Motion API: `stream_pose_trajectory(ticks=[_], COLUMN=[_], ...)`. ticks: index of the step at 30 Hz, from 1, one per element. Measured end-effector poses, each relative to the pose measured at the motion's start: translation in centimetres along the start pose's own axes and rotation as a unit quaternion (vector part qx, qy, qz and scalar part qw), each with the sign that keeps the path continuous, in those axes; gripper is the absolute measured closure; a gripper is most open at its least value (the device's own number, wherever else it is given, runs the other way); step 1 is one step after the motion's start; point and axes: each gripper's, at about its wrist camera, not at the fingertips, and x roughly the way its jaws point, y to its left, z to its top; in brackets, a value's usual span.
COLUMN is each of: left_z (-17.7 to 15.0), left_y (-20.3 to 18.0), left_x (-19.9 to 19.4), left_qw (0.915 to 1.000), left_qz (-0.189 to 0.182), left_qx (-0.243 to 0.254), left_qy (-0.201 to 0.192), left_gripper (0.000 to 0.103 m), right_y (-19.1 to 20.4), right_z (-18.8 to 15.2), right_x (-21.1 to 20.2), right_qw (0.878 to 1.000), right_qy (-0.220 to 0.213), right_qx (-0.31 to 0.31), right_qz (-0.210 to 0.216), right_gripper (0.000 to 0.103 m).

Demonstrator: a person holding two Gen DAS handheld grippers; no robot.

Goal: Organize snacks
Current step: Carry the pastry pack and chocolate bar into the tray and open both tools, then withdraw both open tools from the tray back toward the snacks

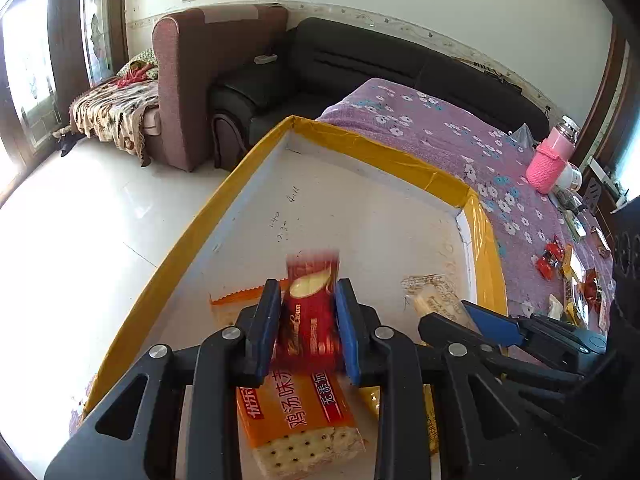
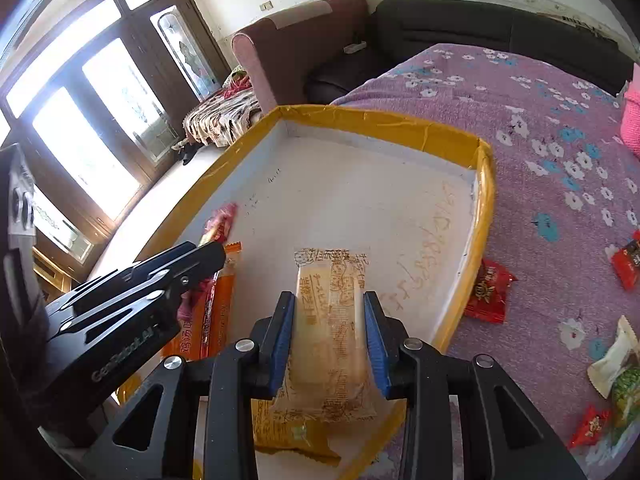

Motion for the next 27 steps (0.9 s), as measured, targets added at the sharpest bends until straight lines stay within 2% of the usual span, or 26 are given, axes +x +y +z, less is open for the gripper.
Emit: stream_pose_trajectory(ticks=[3, 4, 7, 11, 19, 27], left_z=[-0.1, -0.2, -0.4, -1.0, -2.5, -3.8], left_y=[0.0, 0.0, -0.1, -0.8, -4.5, -8.4], left_x=[-1.0, -1.5, -3.3, -6.2, -11.1, -15.2], left_qw=[0.9999, 0.9998, 0.9985, 0.9955, 0.9913, 0.9835], left_qz=[0.011, 0.015, 0.047, 0.070, 0.080, 0.096], left_qx=[0.001, -0.002, -0.013, -0.018, 0.015, 0.051], left_qy=[-0.009, -0.014, -0.027, -0.061, -0.103, -0.145], left_gripper=[0.076, 0.072, 0.044, 0.028, 0.027, 0.027], right_y=[0.4, 0.5, 0.8, 0.3, -1.6, -3.8], right_z=[-0.1, -0.2, -0.6, -1.3, -3.8, -7.4], right_x=[-0.1, -0.5, -2.1, -4.7, -9.7, -14.2], right_qw=[1.000, 1.000, 1.000, 0.998, 0.996, 0.994], right_qy=[-0.006, -0.012, -0.028, -0.052, -0.084, -0.109], right_qx=[-0.002, -0.005, -0.013, -0.014, 0.000, 0.016], right_qz=[0.002, 0.001, -0.003, -0.013, -0.020, -0.027], right_gripper=[0.066, 0.064, 0.060, 0.057, 0.050, 0.049])
